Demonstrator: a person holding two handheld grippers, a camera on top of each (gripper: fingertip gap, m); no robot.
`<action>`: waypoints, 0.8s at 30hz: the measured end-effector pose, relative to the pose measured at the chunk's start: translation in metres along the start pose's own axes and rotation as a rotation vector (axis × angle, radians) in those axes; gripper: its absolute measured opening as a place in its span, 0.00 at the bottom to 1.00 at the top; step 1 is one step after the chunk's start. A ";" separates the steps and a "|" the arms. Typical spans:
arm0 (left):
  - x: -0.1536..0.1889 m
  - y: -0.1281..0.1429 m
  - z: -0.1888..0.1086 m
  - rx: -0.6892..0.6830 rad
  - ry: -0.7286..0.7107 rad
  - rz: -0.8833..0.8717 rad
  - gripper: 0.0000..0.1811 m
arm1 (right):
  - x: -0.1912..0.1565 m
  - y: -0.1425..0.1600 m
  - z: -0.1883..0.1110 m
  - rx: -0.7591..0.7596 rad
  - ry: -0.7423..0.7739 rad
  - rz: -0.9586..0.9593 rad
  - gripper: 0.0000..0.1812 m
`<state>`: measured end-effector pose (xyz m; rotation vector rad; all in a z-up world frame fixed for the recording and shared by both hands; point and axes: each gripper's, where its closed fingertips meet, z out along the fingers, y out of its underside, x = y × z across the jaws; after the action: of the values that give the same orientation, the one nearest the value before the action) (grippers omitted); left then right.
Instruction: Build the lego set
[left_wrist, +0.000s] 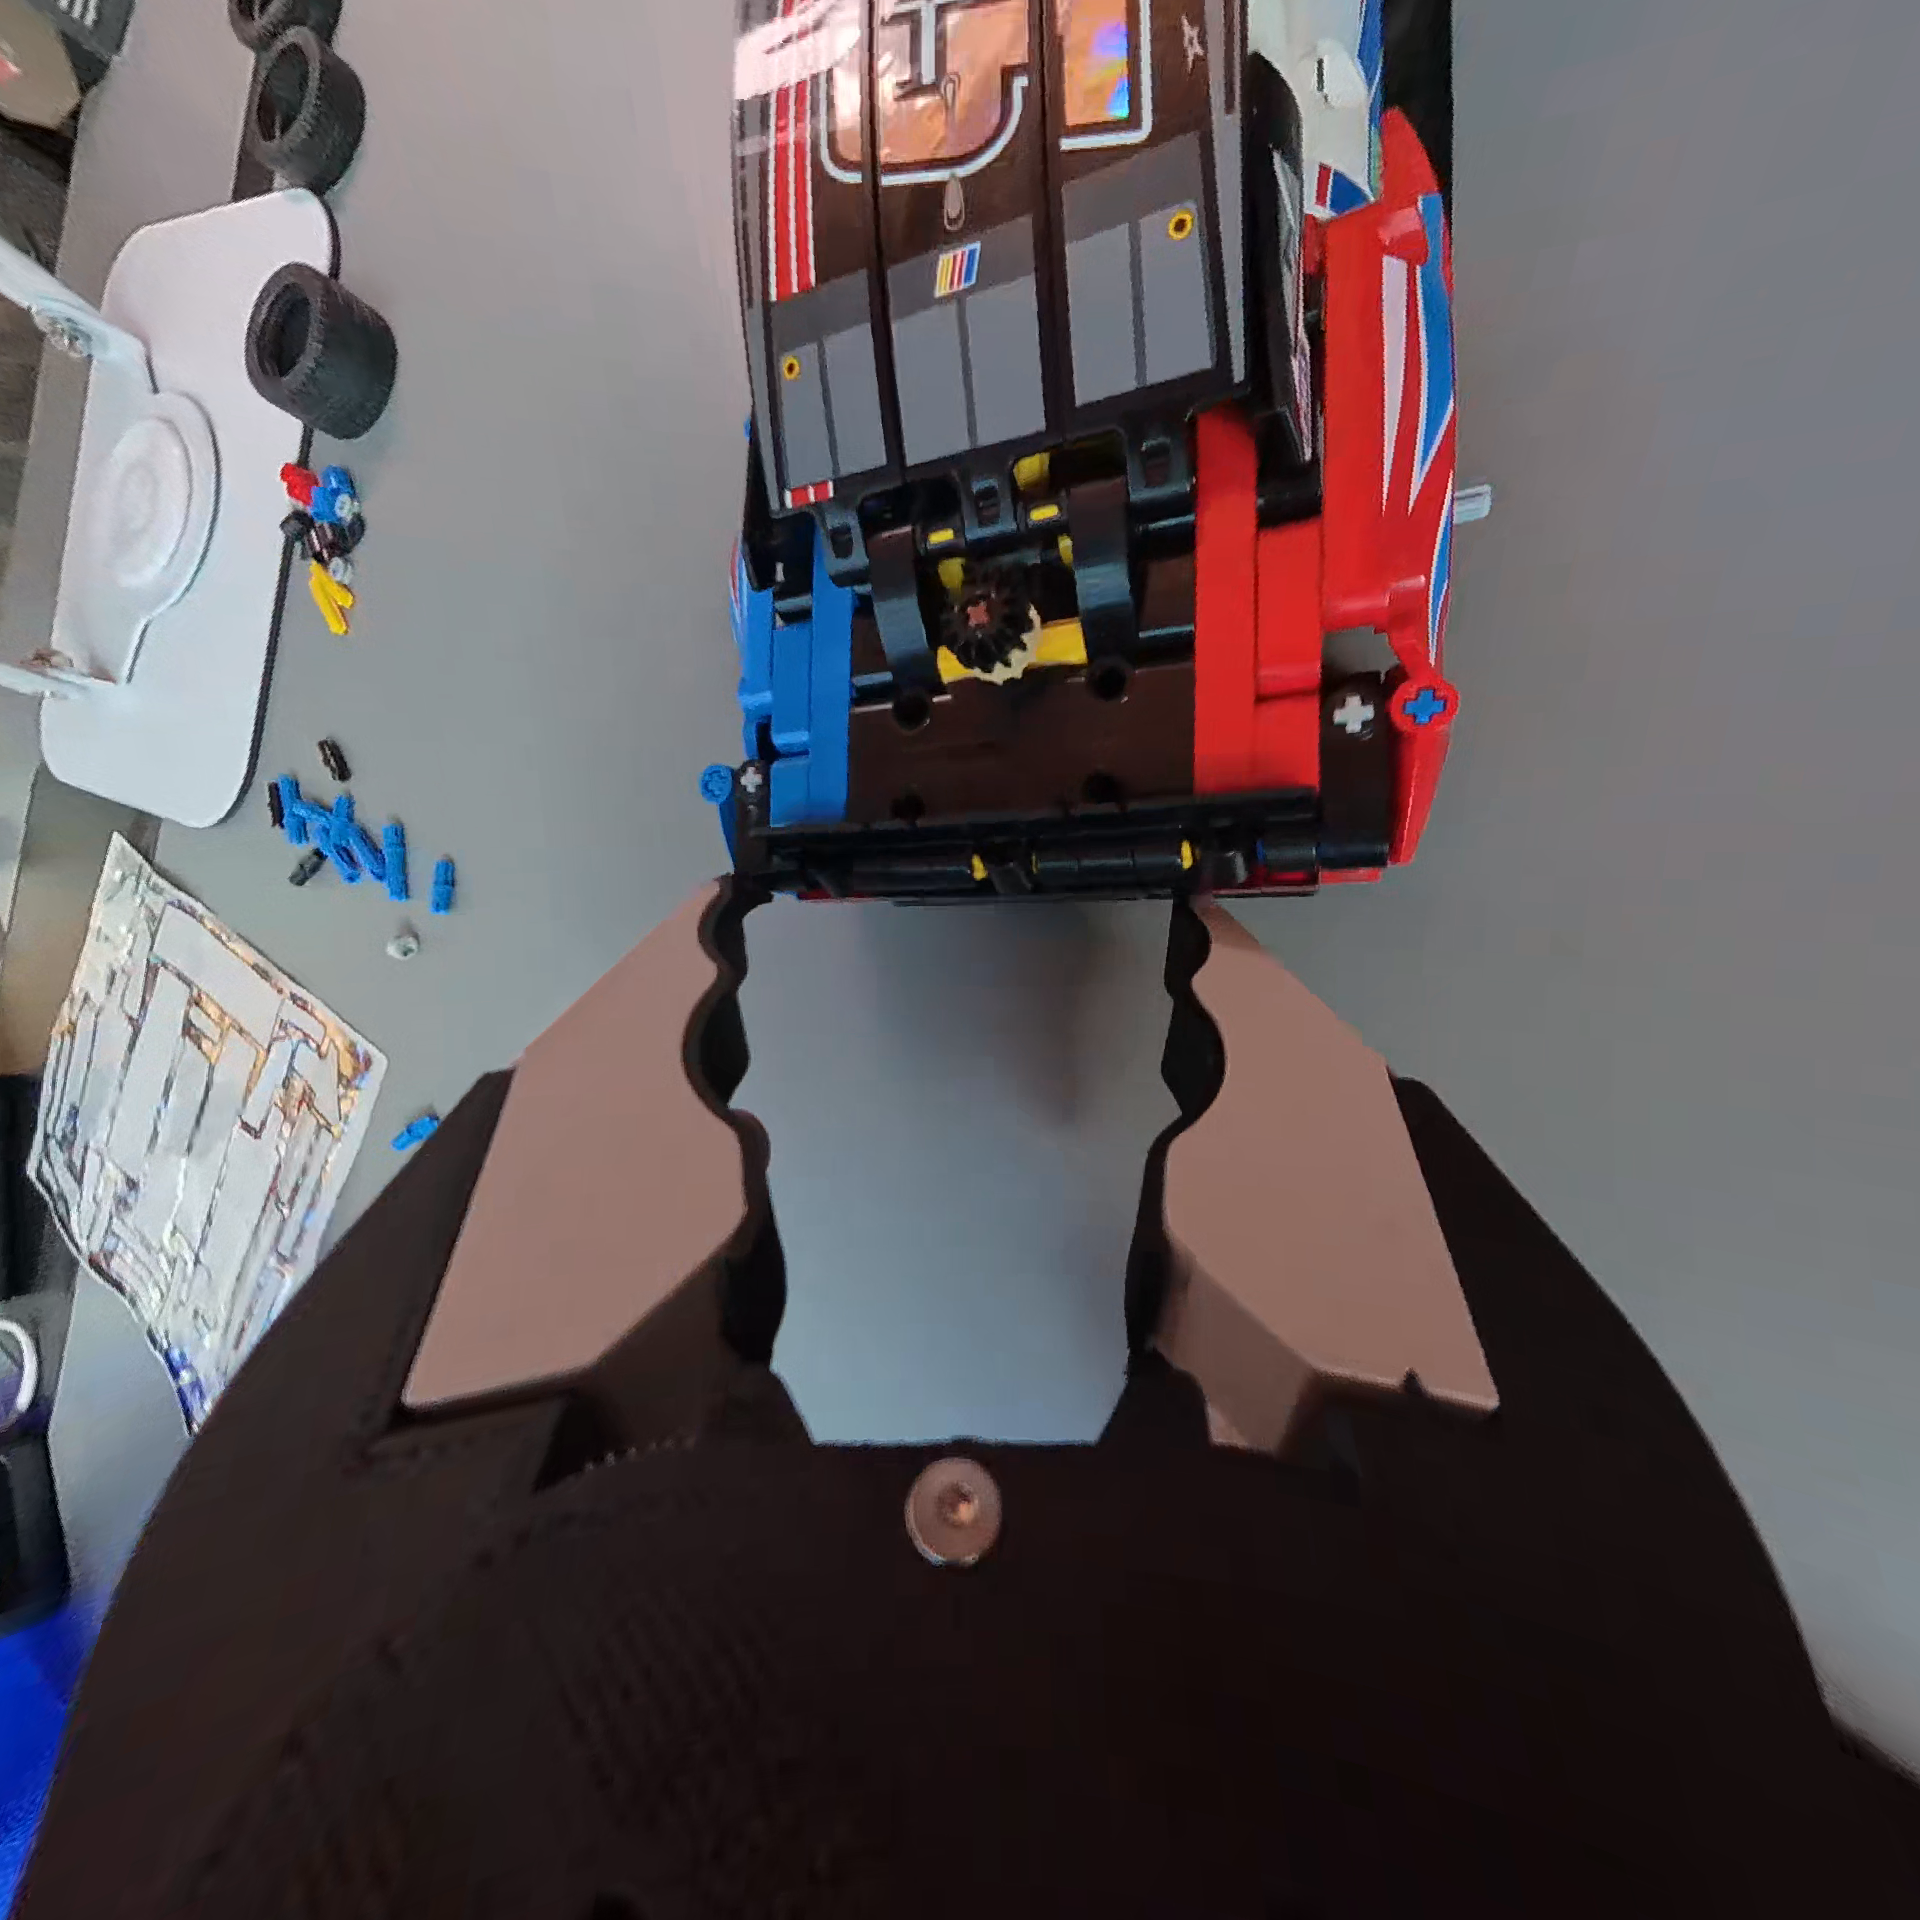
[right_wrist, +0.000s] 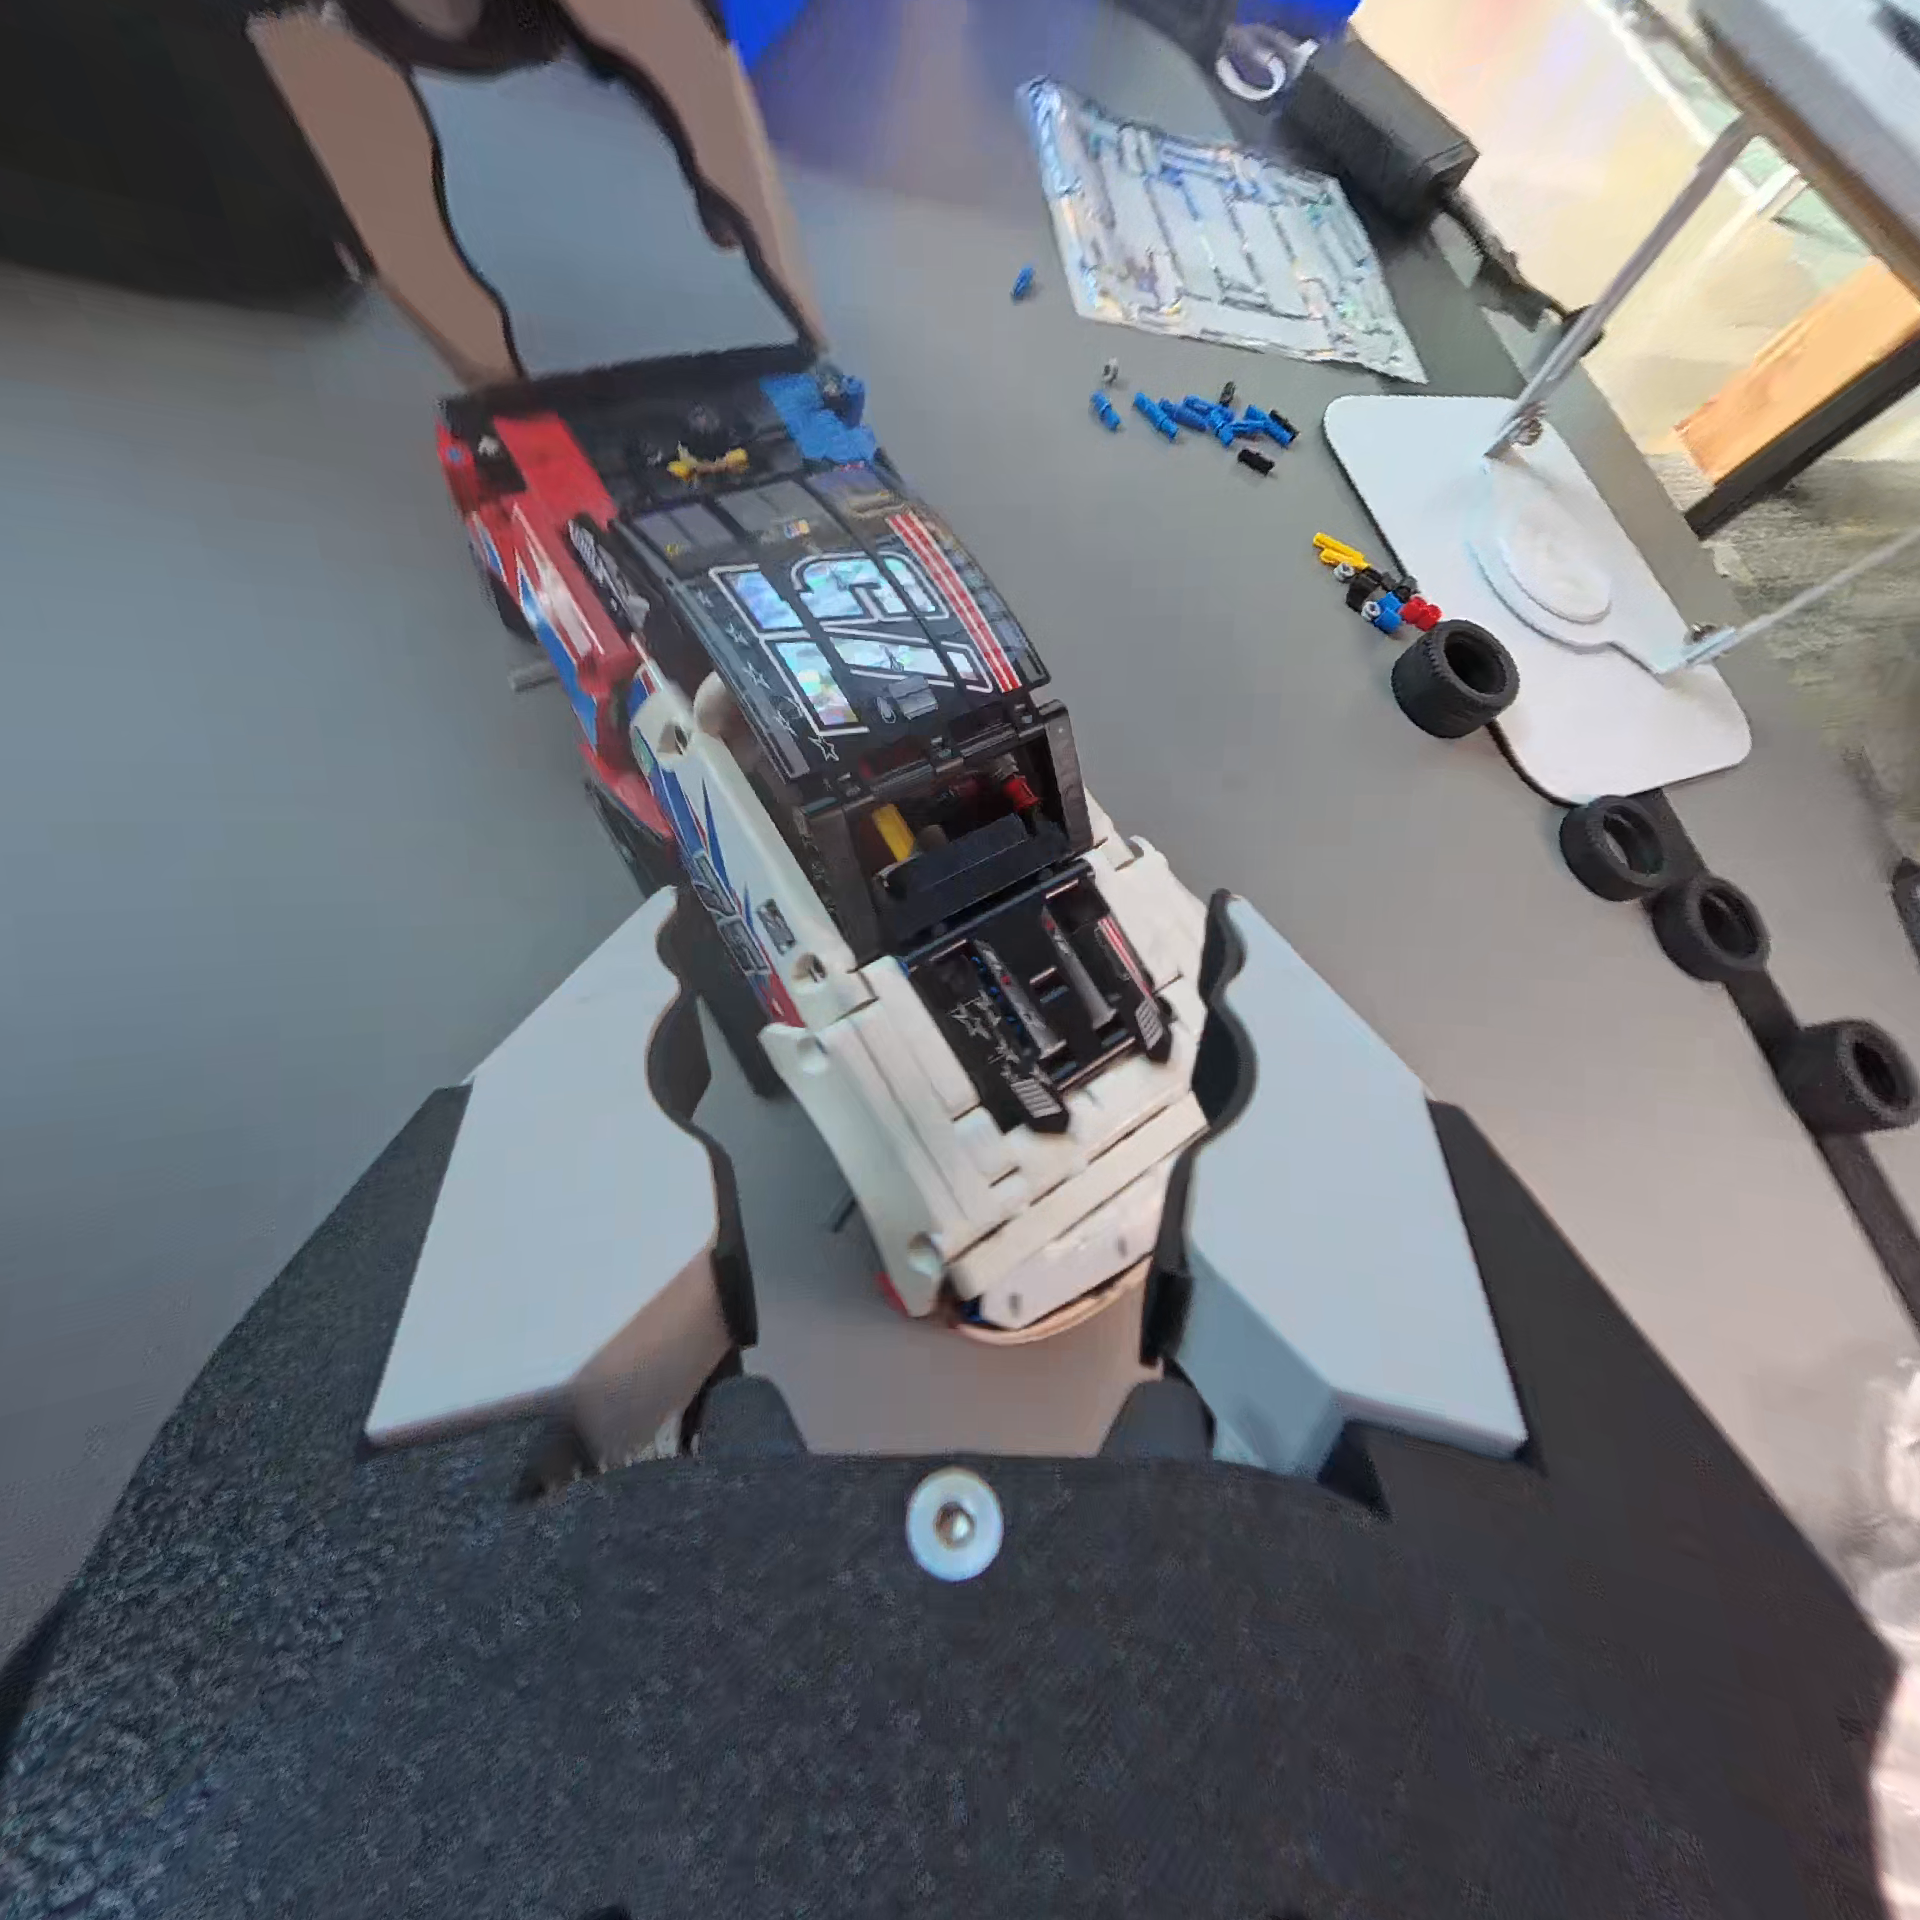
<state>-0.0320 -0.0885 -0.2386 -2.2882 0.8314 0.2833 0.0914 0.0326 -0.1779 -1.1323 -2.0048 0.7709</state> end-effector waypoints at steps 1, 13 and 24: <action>-0.005 -0.002 0.004 0.009 0.020 0.029 0.44 | 0.004 0.005 0.006 -0.071 -0.027 -0.066 0.57; -0.114 0.007 0.049 0.099 -0.225 -0.309 0.35 | 0.018 0.057 0.041 -0.480 -0.374 -0.026 0.64; -0.092 -0.040 0.027 0.398 -0.011 -0.475 0.36 | 0.070 0.095 0.015 -0.571 0.025 0.482 0.63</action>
<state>-0.0772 -0.0036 -0.2005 -2.0229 0.2829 -0.0799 0.0981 0.1339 -0.2394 -1.9904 -2.0083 0.3979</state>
